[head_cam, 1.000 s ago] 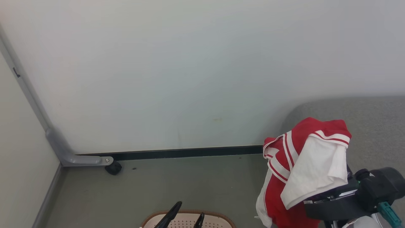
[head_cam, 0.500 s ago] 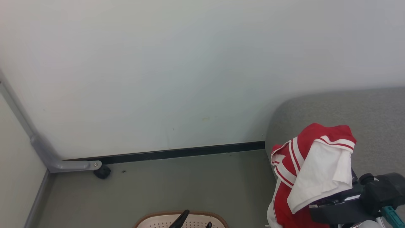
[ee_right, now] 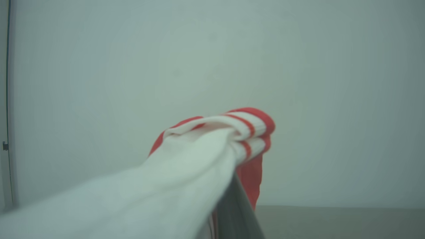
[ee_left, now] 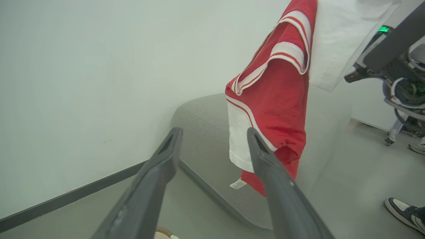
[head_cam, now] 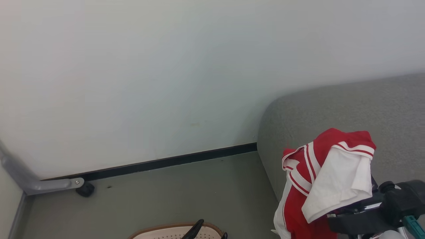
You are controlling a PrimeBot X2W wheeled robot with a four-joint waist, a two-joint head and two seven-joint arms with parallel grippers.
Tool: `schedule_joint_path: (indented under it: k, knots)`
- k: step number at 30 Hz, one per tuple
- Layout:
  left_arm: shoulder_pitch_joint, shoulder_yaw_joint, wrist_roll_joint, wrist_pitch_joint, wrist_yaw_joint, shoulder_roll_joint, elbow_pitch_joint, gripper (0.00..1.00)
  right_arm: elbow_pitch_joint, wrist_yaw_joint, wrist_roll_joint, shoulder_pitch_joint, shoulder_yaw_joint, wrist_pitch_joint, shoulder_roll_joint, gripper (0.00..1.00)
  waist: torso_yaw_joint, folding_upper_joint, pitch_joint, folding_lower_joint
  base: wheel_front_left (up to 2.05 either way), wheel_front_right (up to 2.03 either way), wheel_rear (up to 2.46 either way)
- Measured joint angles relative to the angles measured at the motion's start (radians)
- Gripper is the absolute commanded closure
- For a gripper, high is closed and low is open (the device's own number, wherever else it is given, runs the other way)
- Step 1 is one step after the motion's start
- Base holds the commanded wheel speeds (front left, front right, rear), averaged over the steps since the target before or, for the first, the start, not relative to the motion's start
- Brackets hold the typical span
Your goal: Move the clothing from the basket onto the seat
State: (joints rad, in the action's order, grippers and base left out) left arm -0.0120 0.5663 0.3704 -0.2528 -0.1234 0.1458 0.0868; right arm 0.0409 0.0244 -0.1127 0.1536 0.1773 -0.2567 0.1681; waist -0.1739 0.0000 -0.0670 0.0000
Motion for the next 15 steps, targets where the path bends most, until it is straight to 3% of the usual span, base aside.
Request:
schedule_joint_path:
  k: [15]
  knots:
    - [-0.001,0.002,-0.004,0.0,0.0,-0.02,0.0,0.0,0.026,0.002,0.016,-0.005,-0.047,0.0,0.021,1.0,-0.132,0.0,0.019,0.0,0.0,0.0,0.0]
